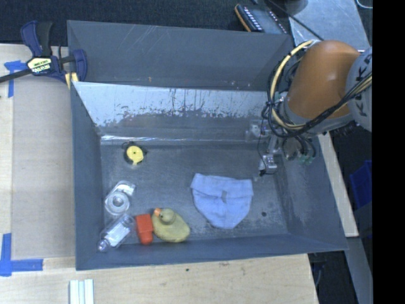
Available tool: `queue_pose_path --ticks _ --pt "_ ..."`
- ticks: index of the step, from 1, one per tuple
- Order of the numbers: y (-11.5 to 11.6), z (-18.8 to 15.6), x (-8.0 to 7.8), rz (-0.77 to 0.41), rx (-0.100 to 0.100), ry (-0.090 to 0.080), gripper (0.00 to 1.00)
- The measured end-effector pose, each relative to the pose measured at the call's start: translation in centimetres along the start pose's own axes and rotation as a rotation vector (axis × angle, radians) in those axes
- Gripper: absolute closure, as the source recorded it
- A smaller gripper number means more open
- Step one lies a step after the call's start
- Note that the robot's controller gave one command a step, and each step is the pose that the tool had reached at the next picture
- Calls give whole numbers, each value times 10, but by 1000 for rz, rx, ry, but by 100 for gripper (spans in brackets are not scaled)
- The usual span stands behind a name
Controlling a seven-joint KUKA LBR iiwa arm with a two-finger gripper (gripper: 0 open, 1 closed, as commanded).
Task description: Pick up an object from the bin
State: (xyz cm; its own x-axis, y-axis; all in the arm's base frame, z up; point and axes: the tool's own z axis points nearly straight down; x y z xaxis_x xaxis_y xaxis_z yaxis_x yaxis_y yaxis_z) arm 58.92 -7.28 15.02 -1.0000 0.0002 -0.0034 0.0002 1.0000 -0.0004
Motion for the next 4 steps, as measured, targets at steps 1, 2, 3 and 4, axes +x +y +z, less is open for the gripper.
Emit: queue_pose_path --ticks 1,2,3,4 --pt "61 76 8 -142 -2 7 0" --pt "67 78 13 -32 0 -5 100" --pt "67 78 13 -32 0 -5 100" --pt "75 17 28 -47 0 0 100"
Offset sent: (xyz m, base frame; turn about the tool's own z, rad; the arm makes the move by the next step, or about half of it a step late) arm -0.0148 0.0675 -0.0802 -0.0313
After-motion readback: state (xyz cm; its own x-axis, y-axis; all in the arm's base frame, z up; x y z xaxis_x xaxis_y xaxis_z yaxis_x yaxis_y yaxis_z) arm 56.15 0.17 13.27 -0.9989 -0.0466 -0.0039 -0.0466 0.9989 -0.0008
